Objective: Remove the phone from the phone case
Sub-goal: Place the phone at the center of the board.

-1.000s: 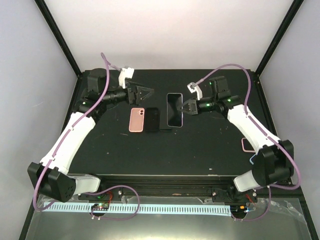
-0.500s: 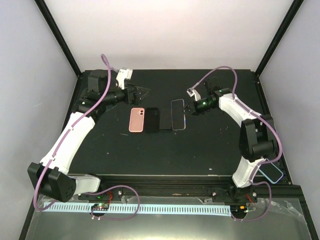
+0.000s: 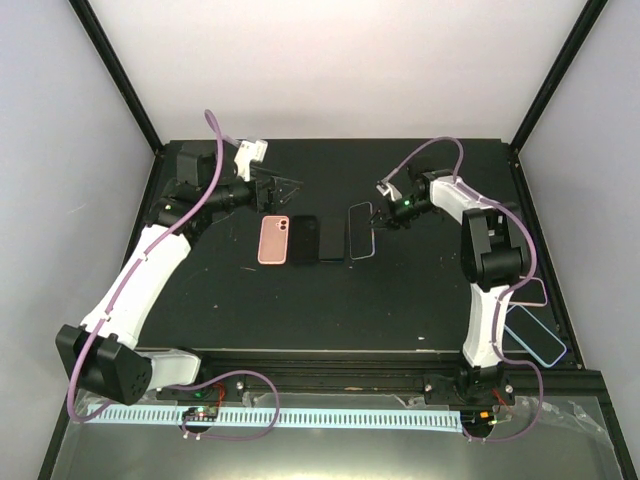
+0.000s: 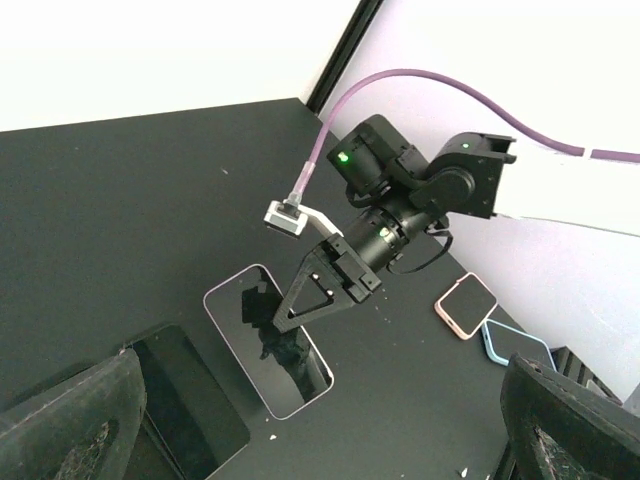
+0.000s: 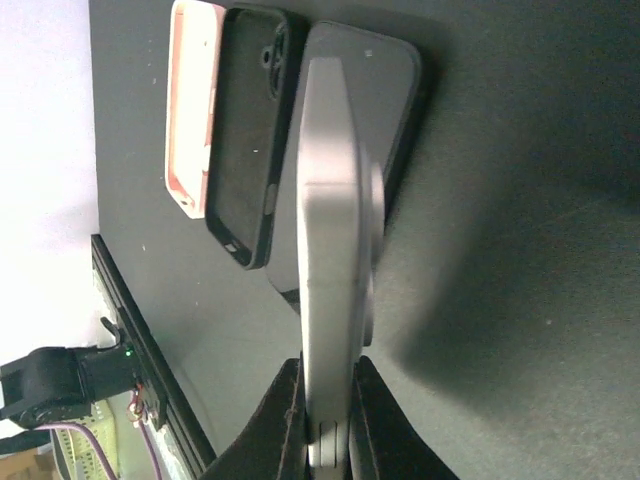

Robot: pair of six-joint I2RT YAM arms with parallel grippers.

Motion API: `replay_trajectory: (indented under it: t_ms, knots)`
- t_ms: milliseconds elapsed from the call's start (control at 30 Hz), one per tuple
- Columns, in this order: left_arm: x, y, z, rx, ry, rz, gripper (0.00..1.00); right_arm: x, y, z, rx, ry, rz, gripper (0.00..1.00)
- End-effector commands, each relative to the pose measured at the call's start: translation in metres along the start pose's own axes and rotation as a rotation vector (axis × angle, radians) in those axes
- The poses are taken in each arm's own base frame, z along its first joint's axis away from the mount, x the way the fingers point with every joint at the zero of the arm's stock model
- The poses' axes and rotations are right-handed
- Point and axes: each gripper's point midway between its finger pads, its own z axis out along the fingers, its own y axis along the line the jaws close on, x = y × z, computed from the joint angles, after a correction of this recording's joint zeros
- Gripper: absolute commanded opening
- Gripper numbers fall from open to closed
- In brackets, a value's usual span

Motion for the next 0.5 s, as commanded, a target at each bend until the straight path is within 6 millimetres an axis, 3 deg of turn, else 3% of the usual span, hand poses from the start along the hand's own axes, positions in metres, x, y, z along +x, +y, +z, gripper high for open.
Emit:
replay_trajectory:
  t_ms: [0, 333, 467]
  knots:
    - [-0.012, -0.007, -0.002, 0.032, -0.031, 0.04, 0.99, -0.009, 0.0, -0.002, -0.06, 0.002, 0.014, 0.01]
    - [-0.01, -0.005, 0.0, 0.035, -0.03, 0.026, 0.99, -0.014, -0.02, 0.016, -0.116, 0.047, 0.092, 0.02]
    - [-0.003, 0.004, 0.01, 0.031, -0.004, 0.004, 0.99, -0.016, -0.026, 0.023, -0.137, 0.068, 0.121, 0.02]
